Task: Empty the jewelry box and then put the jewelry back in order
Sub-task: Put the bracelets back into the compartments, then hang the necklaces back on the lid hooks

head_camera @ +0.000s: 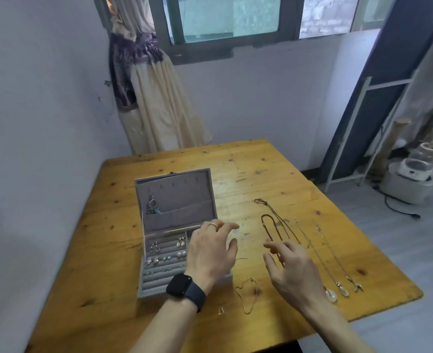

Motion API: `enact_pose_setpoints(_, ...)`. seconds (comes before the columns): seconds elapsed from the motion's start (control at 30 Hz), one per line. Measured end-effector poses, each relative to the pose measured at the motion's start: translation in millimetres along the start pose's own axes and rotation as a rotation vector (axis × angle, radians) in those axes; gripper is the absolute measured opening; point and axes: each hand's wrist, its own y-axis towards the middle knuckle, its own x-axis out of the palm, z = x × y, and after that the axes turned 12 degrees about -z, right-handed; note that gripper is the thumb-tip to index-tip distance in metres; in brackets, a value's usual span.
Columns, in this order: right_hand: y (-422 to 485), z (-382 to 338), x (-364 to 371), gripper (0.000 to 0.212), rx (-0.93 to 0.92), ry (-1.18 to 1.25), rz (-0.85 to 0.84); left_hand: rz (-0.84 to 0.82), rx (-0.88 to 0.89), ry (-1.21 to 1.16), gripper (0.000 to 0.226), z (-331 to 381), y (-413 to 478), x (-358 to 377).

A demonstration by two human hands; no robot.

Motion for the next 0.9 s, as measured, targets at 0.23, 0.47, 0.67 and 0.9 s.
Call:
enact_pose_setpoints(0.23,-48,40,-10,0.022,0.125,-0.180,-0.043,-0.256,0.012,0.108,0.041,40,50,31)
enact_pose_setpoints(0.47,-66,49,0,0.011,0.105,-0.178,-0.049,-0.334,-0.146,0.224,0.048,54,106,64)
enact_pose_setpoints(0.67,-76,58,9,0.010,0.055,-0.145,0.000,-0.232,-0.217,0.213,0.024,61,119,75)
enact_pose_setpoints(0.9,-78,57,16,0.028,0.034,-0.206,0.022,-0.317,-0.165,0.035,0.014,54,119,60)
